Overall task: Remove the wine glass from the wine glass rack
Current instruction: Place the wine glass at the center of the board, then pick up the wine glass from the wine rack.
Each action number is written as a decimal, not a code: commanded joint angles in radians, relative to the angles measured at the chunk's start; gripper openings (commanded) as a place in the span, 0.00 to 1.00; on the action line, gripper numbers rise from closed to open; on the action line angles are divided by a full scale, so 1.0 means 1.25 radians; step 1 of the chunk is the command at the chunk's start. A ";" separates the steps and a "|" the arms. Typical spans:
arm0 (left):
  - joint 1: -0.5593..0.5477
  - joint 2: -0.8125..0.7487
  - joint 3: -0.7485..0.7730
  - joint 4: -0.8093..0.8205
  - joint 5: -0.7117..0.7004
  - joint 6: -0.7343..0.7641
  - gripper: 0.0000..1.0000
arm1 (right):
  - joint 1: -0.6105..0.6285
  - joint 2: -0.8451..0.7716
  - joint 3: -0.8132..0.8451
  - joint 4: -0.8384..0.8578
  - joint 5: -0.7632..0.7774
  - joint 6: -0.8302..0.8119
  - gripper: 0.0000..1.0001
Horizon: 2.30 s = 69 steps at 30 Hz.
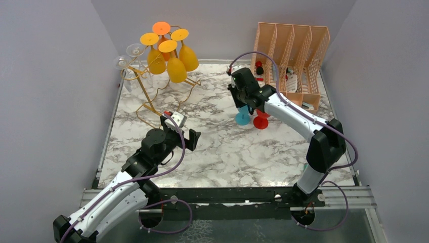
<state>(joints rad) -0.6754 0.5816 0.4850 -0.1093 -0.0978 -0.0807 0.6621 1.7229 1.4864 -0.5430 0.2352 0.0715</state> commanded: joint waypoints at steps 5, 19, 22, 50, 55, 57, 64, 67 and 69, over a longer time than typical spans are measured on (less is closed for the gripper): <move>0.001 0.005 0.010 -0.001 0.000 0.008 0.99 | 0.002 -0.009 0.061 -0.037 0.007 -0.007 0.30; 0.002 0.067 0.059 -0.035 0.037 -0.001 0.99 | 0.001 -0.284 -0.152 0.082 -0.180 0.105 0.45; 0.002 0.106 0.079 -0.046 0.069 -0.002 0.99 | 0.001 -0.354 -0.230 0.122 -0.228 0.154 0.49; 0.079 0.408 0.435 -0.171 0.286 -0.107 0.99 | 0.001 -0.685 -0.588 0.325 -0.391 0.351 0.62; 0.172 0.463 0.555 -0.201 0.368 -0.119 0.99 | 0.002 -0.676 -0.579 0.310 -0.382 0.352 0.62; 0.221 0.483 0.611 -0.209 0.406 -0.121 0.99 | 0.001 -0.670 -0.576 0.307 -0.386 0.351 0.62; 0.308 0.584 0.854 -0.275 0.438 -0.102 0.99 | 0.001 -0.661 -0.568 0.304 -0.375 0.354 0.62; 0.367 0.630 0.932 -0.289 0.455 -0.123 0.99 | 0.002 -0.663 -0.564 0.293 -0.347 0.366 0.62; 0.406 0.652 0.969 -0.289 0.468 -0.138 0.99 | 0.002 -0.665 -0.563 0.281 -0.329 0.369 0.61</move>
<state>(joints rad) -0.2554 1.3418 1.5959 -0.4267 0.4282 -0.2211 0.6621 0.8928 0.7605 -0.1871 -0.2237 0.5137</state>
